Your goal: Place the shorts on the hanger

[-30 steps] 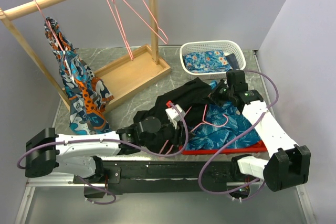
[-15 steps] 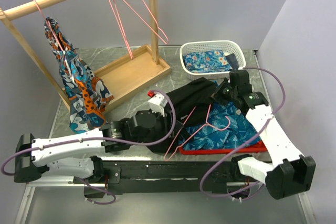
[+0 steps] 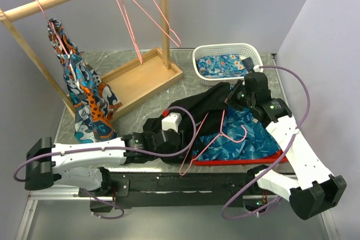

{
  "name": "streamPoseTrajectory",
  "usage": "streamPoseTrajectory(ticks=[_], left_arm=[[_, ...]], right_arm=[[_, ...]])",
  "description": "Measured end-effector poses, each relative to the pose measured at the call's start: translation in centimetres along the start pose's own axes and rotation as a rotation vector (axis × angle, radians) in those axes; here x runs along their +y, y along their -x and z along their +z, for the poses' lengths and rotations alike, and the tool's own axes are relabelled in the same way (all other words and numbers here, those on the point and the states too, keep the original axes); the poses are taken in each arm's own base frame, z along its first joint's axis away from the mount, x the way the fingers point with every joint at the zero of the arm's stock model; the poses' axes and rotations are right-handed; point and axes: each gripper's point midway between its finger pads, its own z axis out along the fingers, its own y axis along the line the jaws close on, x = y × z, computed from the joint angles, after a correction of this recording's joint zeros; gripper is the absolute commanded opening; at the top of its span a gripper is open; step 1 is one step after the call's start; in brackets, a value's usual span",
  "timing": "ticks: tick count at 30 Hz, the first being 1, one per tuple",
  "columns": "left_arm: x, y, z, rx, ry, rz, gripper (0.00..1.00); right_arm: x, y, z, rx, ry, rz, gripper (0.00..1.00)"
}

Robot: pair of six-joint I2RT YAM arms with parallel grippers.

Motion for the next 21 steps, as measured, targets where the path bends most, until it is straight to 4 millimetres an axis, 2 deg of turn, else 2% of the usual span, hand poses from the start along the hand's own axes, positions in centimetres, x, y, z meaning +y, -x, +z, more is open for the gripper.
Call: streamPoseTrajectory(ticks=[5,7,8,10,11,15,21], left_arm=[[1.2,-1.4,1.6,0.029,0.076,0.011,0.46],[1.9,-1.4,2.2,0.015,0.114,0.006,0.31],[2.1,-1.4,2.3,0.005,0.126,0.003,0.16],[2.2,-0.9,2.5,-0.020,0.132,-0.009,0.03],[2.1,-0.7,2.5,-0.030,0.132,-0.012,0.01],[2.1,-0.5,2.4,-0.044,0.129,-0.018,0.01],[1.4,0.6,0.2,-0.088,0.054,-0.058,0.01]], right_arm=[[0.7,0.4,-0.8,-0.012,0.002,-0.015,0.00],[1.0,0.7,-1.0,-0.019,0.005,-0.017,0.00],[1.1,0.8,-1.2,-0.024,0.004,-0.017,0.00],[1.2,1.0,-1.3,-0.031,0.001,-0.018,0.00],[1.1,1.1,-1.4,-0.036,-0.008,-0.017,0.00],[0.9,2.2,-1.8,-0.067,-0.055,-0.014,0.00],[3.0,5.2,-2.3,-0.105,-0.083,-0.008,0.00]])
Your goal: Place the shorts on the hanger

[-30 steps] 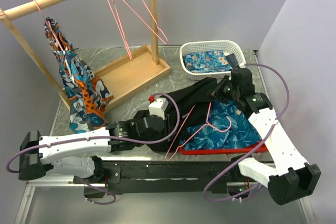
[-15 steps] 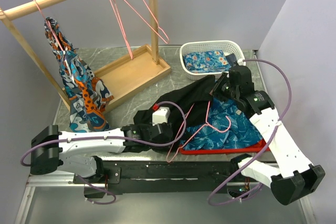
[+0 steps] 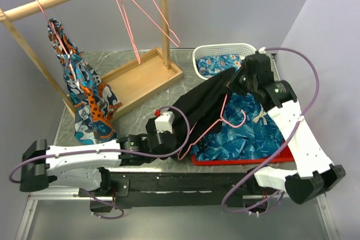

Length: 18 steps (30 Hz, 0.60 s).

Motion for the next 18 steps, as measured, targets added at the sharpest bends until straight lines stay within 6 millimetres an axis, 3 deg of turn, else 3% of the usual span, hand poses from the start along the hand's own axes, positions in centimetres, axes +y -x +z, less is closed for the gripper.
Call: streamPoseTrajectory(ticks=[4,12,18], left_arm=[[-0.9,0.6,-1.3,-0.018,-0.051,-0.031,0.01],[-2.1,0.7,-3.0,-0.007,-0.085,-0.019,0.01],[-2.9,1.5,-4.3,-0.016,-0.108,-0.028,0.01]], right_arm=[[0.7,1.2,0.6,-0.008,-0.028,0.003,0.00],[-1.7,2.2,1.9,0.004,-0.147,0.033,0.00],[-1.6,3.5,2.3,0.000,-0.169,0.058,0.00]])
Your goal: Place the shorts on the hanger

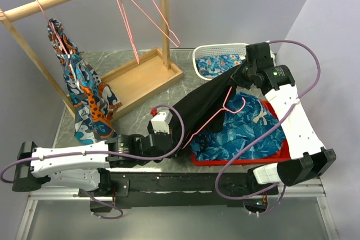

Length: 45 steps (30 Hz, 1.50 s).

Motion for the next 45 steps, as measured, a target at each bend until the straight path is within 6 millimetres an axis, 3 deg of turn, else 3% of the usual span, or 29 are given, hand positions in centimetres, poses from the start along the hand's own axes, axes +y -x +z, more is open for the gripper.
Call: streamPoseTrajectory(ticks=[9,15,16,21,26,28,31,39,42,45], left_arm=[[-2.8,1.8,-3.1,0.010,-0.103,-0.022,0.01],[-4.9,3.5,-4.3,0.005,-0.127,-0.020,0.05],[-5.1,3.9,-4.0,0.001,-0.113,-0.010,0.13],[-3.5,4.3,-0.4,0.002,-0.003,0.042,0.23],[-1.2,4.7,3.1,0.010,0.100,0.101,0.49],[-0.9,5.0,3.8,0.014,0.122,0.131,0.66],[-1.4,5.6,3.7,0.005,0.108,0.170,0.76],[-2.6,7.2,0.0,-0.061,0.016,0.290,0.72],[-2.9,5.2,-1.4,-0.052,-0.022,0.355,0.70],[-2.2,2.8,-1.4,-0.027,-0.011,0.414,0.70]], right_arm=[[0.0,-0.3,0.6,-0.013,0.001,0.024,0.00],[1.4,-2.5,1.5,-0.007,0.056,0.026,0.00],[1.4,-2.7,1.7,-0.006,0.056,0.030,0.00],[0.9,-3.2,2.6,0.003,0.038,0.034,0.00],[0.4,-4.1,4.7,0.048,-0.010,0.025,0.00],[-0.2,-4.5,5.8,0.071,-0.040,0.024,0.00],[-1.0,-4.8,7.0,0.095,-0.078,0.026,0.00],[-1.7,-5.5,8.1,0.136,-0.114,0.026,0.00],[-1.8,-5.8,8.7,0.155,-0.127,0.021,0.00],[-1.8,-6.1,8.9,0.169,-0.133,0.019,0.00]])
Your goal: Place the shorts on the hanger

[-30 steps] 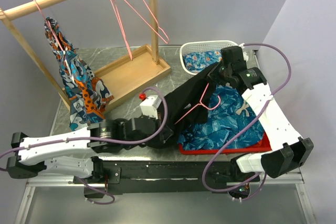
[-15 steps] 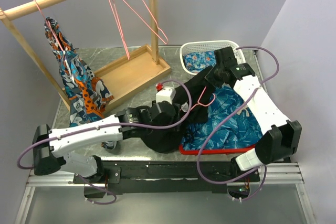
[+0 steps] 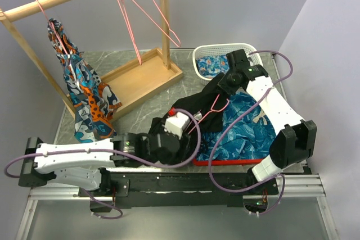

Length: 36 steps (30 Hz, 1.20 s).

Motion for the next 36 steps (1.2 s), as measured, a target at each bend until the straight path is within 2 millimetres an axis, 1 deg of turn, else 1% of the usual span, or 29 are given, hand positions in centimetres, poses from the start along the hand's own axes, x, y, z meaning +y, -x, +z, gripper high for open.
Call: streamPoseTrajectory(ticks=[2,5,10,12,14,15,17,18,20,21,23,24,25,26,29,31,32,34,35,36], left_arm=[[0.3,-1.9,0.6,0.023,0.031,0.045,0.70],[0.8,-3.3,1.8,0.041,0.084,0.093,0.70],[1.1,-4.8,4.4,0.060,0.170,0.188,0.70],[1.1,-5.3,5.5,0.058,0.207,0.227,0.67],[1.3,-5.2,6.3,0.042,0.249,0.252,0.65],[1.5,-5.0,6.7,0.024,0.276,0.264,0.59],[1.7,-4.4,7.2,-0.011,0.310,0.278,0.52],[1.8,-4.1,7.4,-0.025,0.319,0.278,0.44],[1.7,-2.9,7.7,-0.070,0.327,0.279,0.36],[1.6,-2.4,7.8,-0.092,0.327,0.268,0.25],[1.4,-1.3,8.3,-0.131,0.320,0.254,0.18],[1.5,-0.8,8.4,-0.148,0.316,0.251,0.09],[1.7,-0.6,8.5,-0.156,0.315,0.252,0.03],[1.8,-0.6,8.7,-0.160,0.306,0.260,0.01],[1.7,-0.8,8.8,-0.167,0.264,0.276,0.01],[1.7,-1.0,8.6,-0.173,0.243,0.280,0.01],[1.6,-1.0,8.4,-0.179,0.226,0.278,0.01],[1.7,-0.9,7.9,-0.185,0.200,0.273,0.01],[1.7,-0.9,7.6,-0.188,0.190,0.269,0.01],[1.9,-0.7,7.2,-0.196,0.182,0.260,0.01]], right_arm=[[0.0,-0.1,0.0,0.003,0.001,0.000,0.00],[0.0,-0.1,0.0,0.005,0.002,0.001,0.00],[0.1,-0.2,-0.1,0.011,0.004,0.000,0.00],[0.0,-0.3,-0.1,0.013,0.004,0.000,0.00],[0.1,-0.4,-0.1,0.019,0.008,0.000,0.00],[0.1,-0.4,-0.1,0.022,0.010,0.000,0.00],[0.2,-0.5,-0.2,0.025,0.015,0.000,0.00],[0.2,-0.5,-0.2,0.026,0.017,0.000,0.00],[0.3,-0.5,-0.4,0.026,0.023,0.001,0.00],[0.4,-0.5,-0.6,0.026,0.027,0.001,0.00],[0.5,-0.4,-0.9,0.025,0.037,0.001,0.00],[0.5,-0.4,-1.1,0.024,0.042,0.001,0.00],[0.6,-0.4,-1.2,0.021,0.046,0.001,0.00],[0.7,-0.3,-1.3,0.018,0.054,0.003,0.00],[1.1,-0.4,-1.6,0.017,0.082,0.005,0.00],[1.2,-0.6,-1.7,0.021,0.101,0.005,0.07],[1.2,-0.7,-1.9,0.020,0.111,0.004,0.18],[1.3,-1.0,-2.3,0.026,0.134,0.000,0.33],[1.4,-1.1,-2.6,0.029,0.155,-0.006,0.50],[1.6,-1.3,-3.1,0.032,0.180,-0.016,0.57]])
